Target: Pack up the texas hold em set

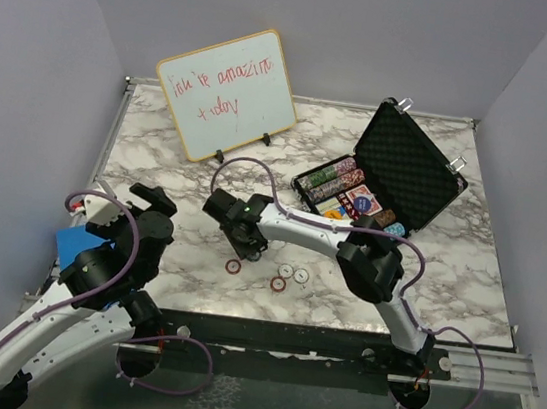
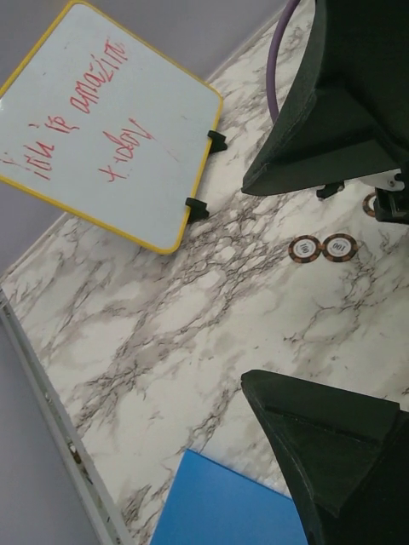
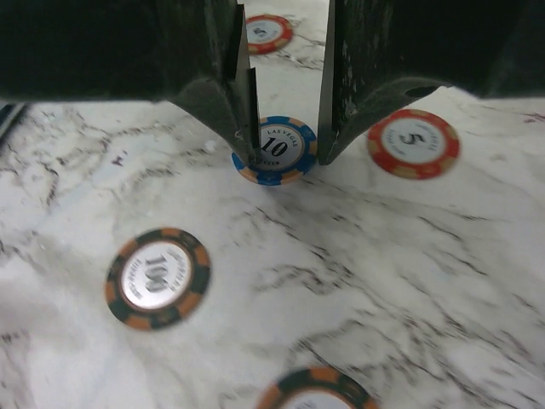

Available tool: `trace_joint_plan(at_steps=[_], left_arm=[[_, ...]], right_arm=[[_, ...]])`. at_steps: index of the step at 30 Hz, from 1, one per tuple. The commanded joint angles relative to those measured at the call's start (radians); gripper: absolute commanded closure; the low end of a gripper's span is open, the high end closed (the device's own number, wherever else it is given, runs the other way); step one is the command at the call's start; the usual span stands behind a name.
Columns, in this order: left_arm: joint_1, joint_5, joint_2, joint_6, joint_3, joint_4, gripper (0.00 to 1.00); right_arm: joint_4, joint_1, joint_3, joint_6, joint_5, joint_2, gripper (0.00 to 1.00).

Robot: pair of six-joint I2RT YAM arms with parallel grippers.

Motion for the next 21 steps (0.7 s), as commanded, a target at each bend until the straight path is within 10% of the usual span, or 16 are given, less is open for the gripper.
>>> trace_joint_plan(at_steps=[1,21], left_arm=[[0.004,0.106,0.020,0.005,-0.047,0.075,0.09],[0.004,0.176,0.030,0.029,-0.116,0.145,0.08]], right_arm=[[-0.048,-0.046,-0.133,0.000,-0.014,-0.045,0.66],[-0.007,-0.112,-0.211,0.008,-0.151,-0.100,0.40]])
